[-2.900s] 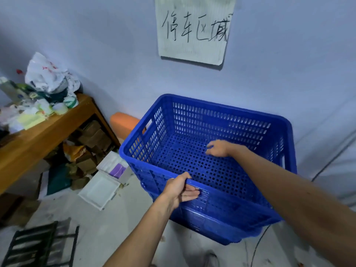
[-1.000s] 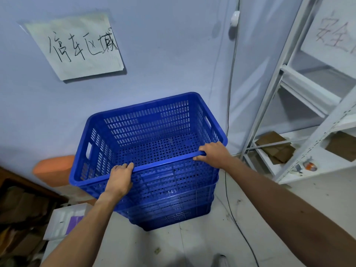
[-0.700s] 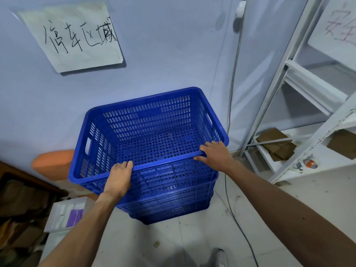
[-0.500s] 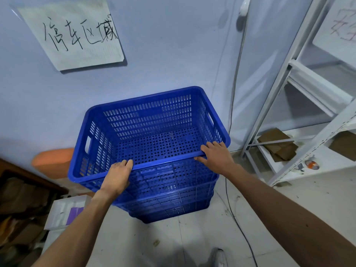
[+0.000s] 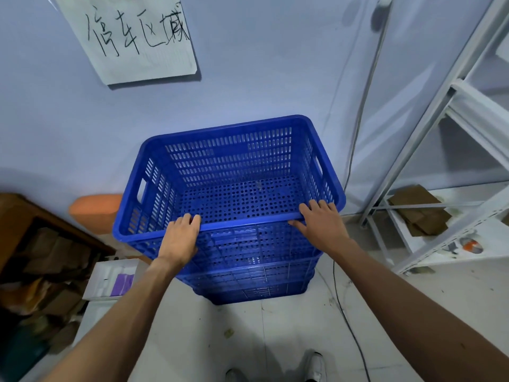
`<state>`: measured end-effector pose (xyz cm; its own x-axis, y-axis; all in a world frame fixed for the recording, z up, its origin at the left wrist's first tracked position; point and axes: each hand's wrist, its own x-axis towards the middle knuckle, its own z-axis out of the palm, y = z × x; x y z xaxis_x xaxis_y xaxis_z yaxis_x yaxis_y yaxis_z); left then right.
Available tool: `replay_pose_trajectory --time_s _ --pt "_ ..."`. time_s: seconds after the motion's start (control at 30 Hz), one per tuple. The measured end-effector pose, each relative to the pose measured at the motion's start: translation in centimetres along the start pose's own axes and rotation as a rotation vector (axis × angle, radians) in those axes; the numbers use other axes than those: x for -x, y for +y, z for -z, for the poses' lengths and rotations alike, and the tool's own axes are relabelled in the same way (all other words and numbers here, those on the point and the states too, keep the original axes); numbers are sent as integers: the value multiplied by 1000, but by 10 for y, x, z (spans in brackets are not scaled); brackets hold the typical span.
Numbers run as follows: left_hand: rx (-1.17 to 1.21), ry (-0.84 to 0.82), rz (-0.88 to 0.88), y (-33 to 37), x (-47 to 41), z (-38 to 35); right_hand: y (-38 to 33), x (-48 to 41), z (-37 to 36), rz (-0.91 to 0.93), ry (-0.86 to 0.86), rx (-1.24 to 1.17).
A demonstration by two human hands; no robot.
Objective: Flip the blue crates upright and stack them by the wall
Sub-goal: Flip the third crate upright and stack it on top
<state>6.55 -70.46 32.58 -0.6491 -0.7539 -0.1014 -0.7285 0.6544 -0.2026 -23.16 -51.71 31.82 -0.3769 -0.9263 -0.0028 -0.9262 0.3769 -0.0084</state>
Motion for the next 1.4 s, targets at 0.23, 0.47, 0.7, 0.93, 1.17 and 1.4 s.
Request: replay_pose_trajectory --time_s 0.23,0.47,0.7,0.93,1.17,1.4 --pt "-28 -9 192 6 1 -2 -11 3 -6 -16 67 -12" --pt "-10 -42 279 16 4 -5 -8 3 -11 -1 124 -19" --pt "21 -109 329 35 13 2 -6 2 -17 50 201 -20" --pt "87 -226 304 37 17 6 -6 4 -13 33 151 25" --pt "81 -179 108 24 54 12 -6 3 4 40 -50 53" --pt "127 -193 58 -14 124 -4 -35 39 19 -146 -105 116"
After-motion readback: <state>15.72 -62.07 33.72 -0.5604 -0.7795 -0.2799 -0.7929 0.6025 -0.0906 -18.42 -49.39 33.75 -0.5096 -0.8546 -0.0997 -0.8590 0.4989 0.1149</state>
